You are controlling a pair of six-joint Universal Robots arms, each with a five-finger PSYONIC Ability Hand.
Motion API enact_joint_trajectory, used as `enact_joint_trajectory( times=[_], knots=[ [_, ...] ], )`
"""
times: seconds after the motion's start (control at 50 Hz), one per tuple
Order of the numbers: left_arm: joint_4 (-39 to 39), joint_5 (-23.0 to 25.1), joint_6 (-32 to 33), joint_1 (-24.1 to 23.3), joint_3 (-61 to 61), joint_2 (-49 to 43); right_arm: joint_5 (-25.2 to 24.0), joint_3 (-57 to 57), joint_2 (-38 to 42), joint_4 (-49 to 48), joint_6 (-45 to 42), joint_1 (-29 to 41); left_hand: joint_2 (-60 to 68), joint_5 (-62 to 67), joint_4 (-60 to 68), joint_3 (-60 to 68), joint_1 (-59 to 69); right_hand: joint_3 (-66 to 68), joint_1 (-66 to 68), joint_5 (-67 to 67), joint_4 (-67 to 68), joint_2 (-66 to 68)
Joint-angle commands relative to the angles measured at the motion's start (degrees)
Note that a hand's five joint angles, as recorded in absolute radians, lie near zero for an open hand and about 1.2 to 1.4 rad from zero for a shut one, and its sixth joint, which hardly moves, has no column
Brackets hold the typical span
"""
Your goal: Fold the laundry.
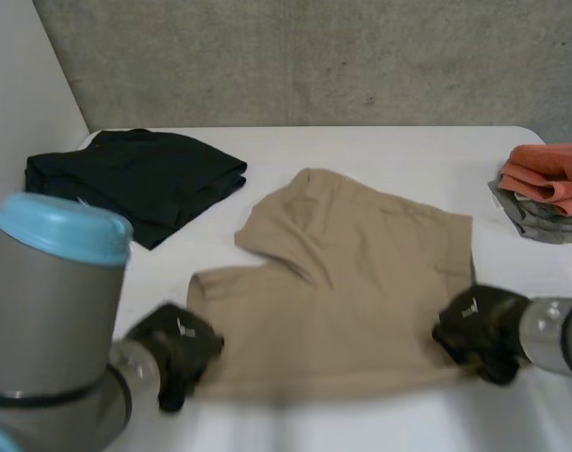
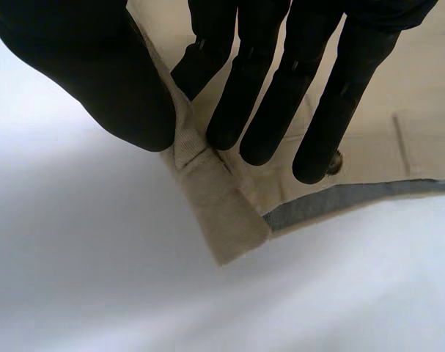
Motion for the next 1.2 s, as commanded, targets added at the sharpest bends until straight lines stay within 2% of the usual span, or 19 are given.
enact_joint_trajectory(
  times=[0.02,0.06,0.16,0.22,0.26,0.32,0.36,0.42,0.48,0.6,0.7,0.84,0.88,0.9,0.92,1.0,1.1,1.16,1.2],
  knots=[
    [-4.32,-0.65,-1.07,-4.67,1.46,-1.05,-2.8,3.4,-1.21,2.42,-5.86,-2.03,-34.82,-32.35,-34.77,-34.34,-33.39,11.41,15.0,11.46,11.31,12.47],
    [-3.44,-0.74,-0.55,-3.97,3.13,-1.14,-3.43,3.75,-1.03,1.37,-4.71,-2.12,-58.74,-56.26,-58.68,-58.26,-57.3,11.41,15.0,11.46,11.31,12.47],
    [2.35,0.14,1.56,-0.28,8.93,-1.58,-4.31,4.81,-0.42,-2.67,-1.28,-2.03,-58.74,-56.26,-58.68,-58.26,-57.3,11.41,15.0,11.46,11.31,12.47],
    [7.98,2.77,2.44,3.06,12.88,-3.24,-4.39,5.6,-0.15,-6.1,0.74,-1.77,-58.74,-56.26,-58.68,-58.26,-57.3,11.41,15.0,11.46,11.31,12.47],
    [11.74,6.18,2.79,4.99,15.77,-5.78,-4.31,6.38,-0.07,-8.12,1.79,-1.5,-58.74,-56.26,-58.68,-58.26,-57.3,11.41,15.0,11.46,11.31,12.47],
    [14.4,10.41,2.62,6.57,19.39,-9.39,-4.31,7.0,0.2,-10.15,2.68,-1.33,-50.98,-48.51,-50.93,-50.51,-49.55,11.41,15.0,11.46,11.31,12.47],
    [16.33,15.07,2.44,7.81,23.86,-13.78,-4.22,7.53,0.37,-11.82,3.29,-1.06,-45.08,-42.61,-45.03,-44.61,-43.65,11.41,15.0,11.46,11.31,12.47],
    [16.43,19.73,2.18,9.04,31.51,-20.37,-4.04,8.15,0.64,-13.57,4.17,-0.89,-35.16,-32.69,-35.11,-34.69,-33.73,11.41,15.0,11.46,11.31,12.47],
    [13.81,22.1,2.09,9.65,39.66,-27.47,-4.04,8.76,0.73,-15.16,5.05,-0.8,-34.14,-31.66,-34.09,-33.66,-32.7,11.41,15.0,11.46,11.31,12.47],
    [4.05,21.67,3.76,9.57,53.92,-39.44,-3.96,9.47,0.81,-17.09,6.19,-0.8,-33.8,-31.32,-33.75,-33.32,-32.37,11.41,15.0,11.46,11.31,12.47],
    [-2.72,19.92,6.04,9.31,64.37,-47.17,-3.96,10.26,0.81,-18.41,6.54,-0.97,-32.47,-29.99,-32.41,-31.99,-31.03,11.41,15.0,11.46,11.31,12.47],
    [-3.88,16.93,7.54,8.16,67.74,-50.8,-4.13,10.96,0.37,-19.91,6.72,-1.59,-30.44,-27.97,-30.39,-29.97,-29.01,11.41,15.0,11.46,11.31,12.47],
    [-2.91,15.35,8.42,7.72,67.65,-51.24,-4.31,11.22,0.11,-20.35,6.81,-1.85,-19.71,-17.24,-19.66,-19.23,-18.28,11.41,15.0,11.46,11.31,12.47],
    [-1.69,14.13,8.59,7.37,67.65,-51.5,-4.31,11.31,0.02,-20.52,6.81,-1.85,-1.68,0.79,-1.63,-1.21,-0.25,11.41,15.0,11.46,11.31,12.47],
    [-0.9,13.51,8.68,7.37,67.65,-51.5,-4.31,11.31,0.02,-20.61,6.9,-1.85,9.82,12.3,9.87,10.3,11.25,11.41,15.0,11.46,11.31,12.47],
    [4.2,7.97,8.68,6.84,67.56,-51.06,-4.31,11.31,0.02,-20.79,7.42,-1.59,11.26,13.74,11.32,11.74,12.7,11.41,15.0,11.46,11.31,12.47],
    [6.24,-6.51,10.08,5.79,63.54,-47.73,-4.13,12.1,-0.68,-20.79,7.42,-0.98,11.26,13.74,11.32,11.74,12.7,11.41,15.0,11.46,11.31,12.47],
    [6.49,-10.22,11.14,5.44,59.67,-45.01,-4.22,12.45,-1.12,-20.79,7.6,-0.8,11.26,13.74,11.32,11.74,12.7,11.41,15.0,11.46,11.31,12.47],
    [7.19,-9.8,11.23,5.44,57.81,-43.51,-4.31,12.45,-1.21,-20.87,7.6,-0.8,11.26,13.74,11.32,11.74,12.7,11.41,15.0,11.46,11.31,12.47]
  ],
)
